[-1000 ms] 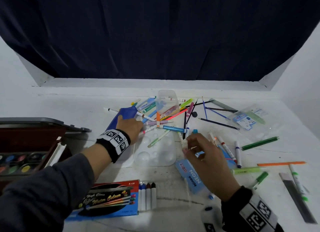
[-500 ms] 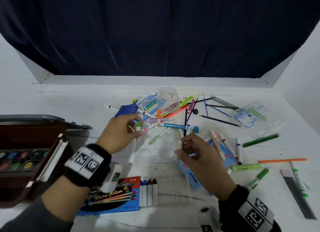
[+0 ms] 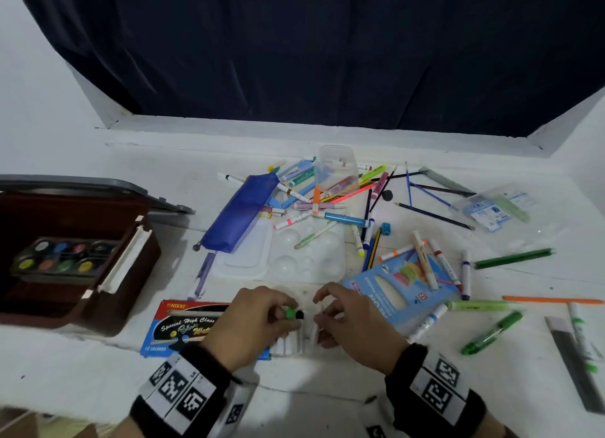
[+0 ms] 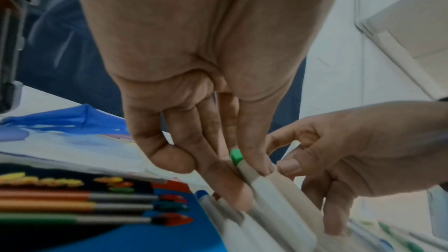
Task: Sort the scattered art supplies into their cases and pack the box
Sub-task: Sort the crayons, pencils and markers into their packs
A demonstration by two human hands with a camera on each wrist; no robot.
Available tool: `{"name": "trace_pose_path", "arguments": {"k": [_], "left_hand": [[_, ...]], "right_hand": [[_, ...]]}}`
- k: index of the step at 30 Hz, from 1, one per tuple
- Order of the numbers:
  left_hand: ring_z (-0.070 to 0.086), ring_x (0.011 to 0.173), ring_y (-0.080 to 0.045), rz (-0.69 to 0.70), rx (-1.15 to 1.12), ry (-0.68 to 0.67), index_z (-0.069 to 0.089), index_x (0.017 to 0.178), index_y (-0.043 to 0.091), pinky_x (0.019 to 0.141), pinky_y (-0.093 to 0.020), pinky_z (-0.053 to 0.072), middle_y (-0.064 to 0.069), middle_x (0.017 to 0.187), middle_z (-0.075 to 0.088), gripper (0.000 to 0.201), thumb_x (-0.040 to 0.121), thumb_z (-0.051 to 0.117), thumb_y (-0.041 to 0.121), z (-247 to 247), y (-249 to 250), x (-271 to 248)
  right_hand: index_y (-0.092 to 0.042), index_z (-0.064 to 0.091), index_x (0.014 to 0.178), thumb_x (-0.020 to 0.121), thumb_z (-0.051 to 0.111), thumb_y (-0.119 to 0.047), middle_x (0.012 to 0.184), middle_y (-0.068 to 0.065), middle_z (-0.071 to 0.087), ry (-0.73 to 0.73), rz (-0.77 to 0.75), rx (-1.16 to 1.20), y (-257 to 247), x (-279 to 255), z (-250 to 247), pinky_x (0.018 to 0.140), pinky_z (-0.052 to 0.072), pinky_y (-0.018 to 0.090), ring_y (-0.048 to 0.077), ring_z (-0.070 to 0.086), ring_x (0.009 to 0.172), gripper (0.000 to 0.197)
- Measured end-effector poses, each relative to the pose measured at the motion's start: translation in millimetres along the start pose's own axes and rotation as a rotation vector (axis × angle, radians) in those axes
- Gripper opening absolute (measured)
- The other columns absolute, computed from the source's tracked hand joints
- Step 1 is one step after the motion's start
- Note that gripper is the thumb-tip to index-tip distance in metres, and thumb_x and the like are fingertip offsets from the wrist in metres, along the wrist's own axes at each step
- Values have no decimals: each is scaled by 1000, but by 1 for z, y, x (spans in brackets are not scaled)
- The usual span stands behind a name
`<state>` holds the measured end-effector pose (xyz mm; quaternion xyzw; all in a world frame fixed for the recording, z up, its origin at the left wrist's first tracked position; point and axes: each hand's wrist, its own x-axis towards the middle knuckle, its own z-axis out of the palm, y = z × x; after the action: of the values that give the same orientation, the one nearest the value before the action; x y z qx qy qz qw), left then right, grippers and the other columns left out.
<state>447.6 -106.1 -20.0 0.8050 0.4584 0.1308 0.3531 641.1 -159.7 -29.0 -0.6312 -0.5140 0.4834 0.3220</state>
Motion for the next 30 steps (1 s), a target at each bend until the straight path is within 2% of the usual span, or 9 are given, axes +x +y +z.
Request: {"name": "trace_pose_path", "arguments": {"k": [5, 8, 12, 15, 17, 19, 22, 27, 30], "left_hand": [[66, 59, -7, -11, -46, -12, 68, 86, 21, 60, -18, 52, 2, 68, 72, 21, 76, 86, 24, -1, 10, 3], [63, 53, -6, -13, -115, -36, 65, 86, 14, 56, -15, 47, -4, 66, 71, 24, 75, 86, 15, 0, 17, 8], [56, 48, 1, 2, -67, -61, 64, 84, 17, 54, -13, 42, 3, 65, 65, 25, 75, 87, 18, 7, 17, 16], [58, 61, -3, 46, 106, -68, 69, 90, 18, 61, -18, 48, 7, 77, 65, 28, 73, 88, 31, 9, 17, 20], [59, 73, -7, 60, 234, -95, 71, 101, 20, 70, -21, 50, 9, 90, 62, 36, 73, 87, 37, 7, 18, 21], [59, 84, -9, 59, 332, -139, 70, 112, 23, 78, -23, 50, 8, 102, 62, 43, 75, 84, 41, 4, 18, 20], [60, 101, -13, 66, 444, -168, 66, 121, 30, 86, -28, 48, 8, 115, 61, 46, 79, 79, 44, 3, 16, 19], [56, 107, -15, 108, 555, -154, 59, 122, 34, 91, -32, 44, 9, 118, 55, 44, 82, 73, 46, 10, 14, 16], [56, 105, -15, 114, 568, -148, 59, 120, 36, 90, -33, 43, 11, 116, 54, 43, 81, 71, 47, 11, 13, 15]], "right_hand": [[-11, 56, 100, 95, 61, -10, 77, 14, 69, -12, -29, -62, 4, 2, 1, 65, 62, 43, 28, 71, 65, 8], [-18, 55, 97, 94, 63, -14, 70, 8, 69, 28, -113, -168, 5, 0, 1, 66, 60, 41, 20, 69, 59, 9], [-22, 57, 96, 92, 65, -17, 72, 3, 70, 77, -166, -329, 11, 0, 0, 69, 57, 37, 13, 67, 61, 11], [-17, 63, 101, 94, 62, -17, 79, 2, 71, 61, -136, -338, 13, 3, -1, 73, 58, 39, 16, 68, 69, 7], [-14, 64, 107, 94, 61, -16, 82, 3, 71, 52, -123, -352, 12, 3, -2, 76, 57, 39, 16, 68, 73, 13], [-14, 64, 112, 92, 65, -16, 88, 0, 69, 26, -120, -377, 11, 3, -4, 77, 57, 33, 13, 67, 76, 21], [-17, 64, 112, 85, 74, -23, 93, -6, 64, -4, -138, -478, 9, 0, -5, 74, 50, 22, 8, 59, 77, 29], [-20, 65, 107, 83, 75, -28, 100, -5, 66, 13, -176, -623, 2, 0, 1, 73, 42, 16, 7, 55, 82, 27], [-20, 66, 103, 82, 76, -30, 100, -4, 66, 11, -175, -680, 0, 2, 3, 77, 43, 20, 8, 54, 84, 26]]}}
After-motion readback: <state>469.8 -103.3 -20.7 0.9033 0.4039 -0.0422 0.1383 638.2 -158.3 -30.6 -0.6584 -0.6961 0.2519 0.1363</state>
